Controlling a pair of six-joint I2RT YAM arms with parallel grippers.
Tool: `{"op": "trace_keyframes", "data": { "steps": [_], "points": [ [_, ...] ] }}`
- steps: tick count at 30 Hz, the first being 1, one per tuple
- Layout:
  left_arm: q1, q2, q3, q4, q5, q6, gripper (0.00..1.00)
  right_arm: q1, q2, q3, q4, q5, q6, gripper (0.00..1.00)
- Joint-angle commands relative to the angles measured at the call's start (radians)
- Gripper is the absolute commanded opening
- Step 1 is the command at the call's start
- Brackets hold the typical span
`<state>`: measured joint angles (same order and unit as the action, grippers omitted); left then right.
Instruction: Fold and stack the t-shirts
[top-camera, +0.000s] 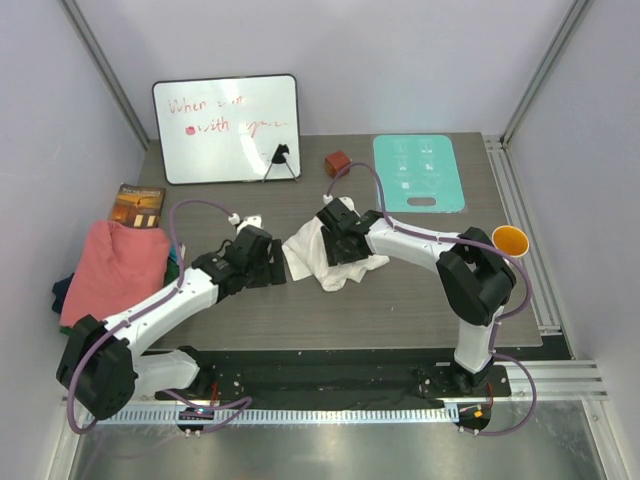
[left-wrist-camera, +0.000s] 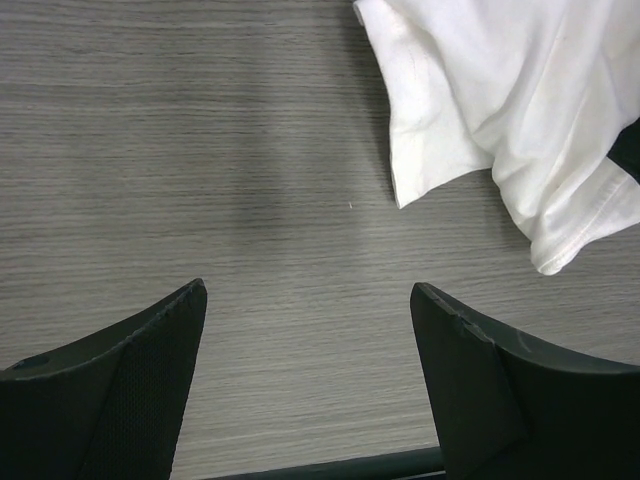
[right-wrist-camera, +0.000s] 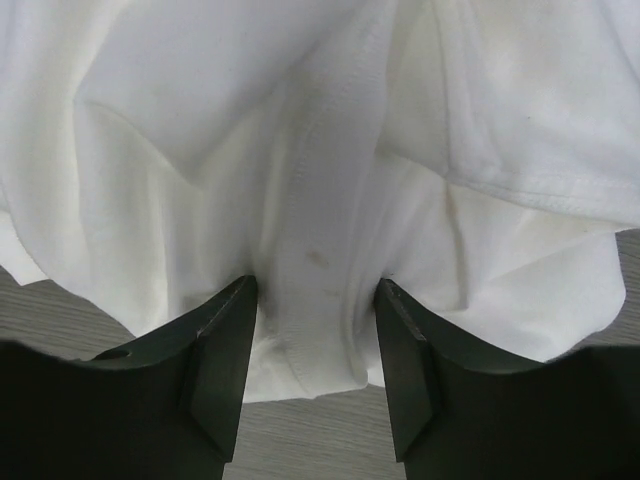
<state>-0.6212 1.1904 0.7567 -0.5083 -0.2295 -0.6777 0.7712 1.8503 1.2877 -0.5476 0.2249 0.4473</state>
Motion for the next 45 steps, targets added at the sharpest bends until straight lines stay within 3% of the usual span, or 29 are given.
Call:
{"op": "trace_keyframes", "data": {
  "steps": [1,3,5,6,7,18,21,26,28,33,36,42,45],
  "points": [
    [0.005,-0.032,-0.008,0.047,0.015,-0.016,0.83,0.007,-0.063,-0.008,0.028,-0.009,0.022,0.54],
    [0.005,-0.028,-0.008,0.05,0.015,-0.014,0.82,0.007,-0.077,-0.014,0.029,-0.004,0.025,0.48],
    [0.005,-0.008,-0.005,0.054,0.022,-0.017,0.82,0.007,-0.103,-0.019,0.028,-0.001,0.025,0.23],
    [0.005,-0.003,-0.005,0.056,0.03,-0.019,0.82,0.008,-0.111,-0.021,0.029,-0.004,0.025,0.04],
    [0.005,0.004,-0.005,0.062,0.045,-0.02,0.82,0.007,-0.117,-0.019,0.025,-0.007,0.021,0.01],
    [0.005,0.034,-0.019,0.091,0.082,-0.037,0.8,0.008,-0.286,0.099,-0.099,-0.007,-0.039,0.01],
    [0.005,0.038,-0.017,0.094,0.087,-0.043,0.8,0.008,-0.304,0.247,-0.15,-0.036,-0.074,0.01],
    [0.005,0.044,-0.019,0.099,0.094,-0.051,0.79,0.01,-0.306,0.631,-0.23,-0.111,-0.107,0.01],
    [0.005,0.044,-0.02,0.099,0.096,-0.054,0.79,0.011,-0.318,0.767,-0.218,-0.195,-0.133,0.01],
    [0.006,0.041,-0.014,0.103,0.13,-0.059,0.79,0.013,-0.352,0.991,-0.149,-0.196,-0.133,0.01],
    [0.005,0.038,-0.014,0.103,0.128,-0.062,0.79,0.013,-0.381,1.015,-0.124,-0.141,-0.163,0.01],
    [0.005,0.054,-0.022,0.103,0.128,-0.074,0.78,0.013,-0.431,0.853,-0.106,-0.131,-0.19,0.01],
    [0.005,0.035,-0.036,0.1,0.125,-0.083,0.78,0.013,-0.427,0.851,-0.104,-0.151,-0.191,0.01]
  ]
}}
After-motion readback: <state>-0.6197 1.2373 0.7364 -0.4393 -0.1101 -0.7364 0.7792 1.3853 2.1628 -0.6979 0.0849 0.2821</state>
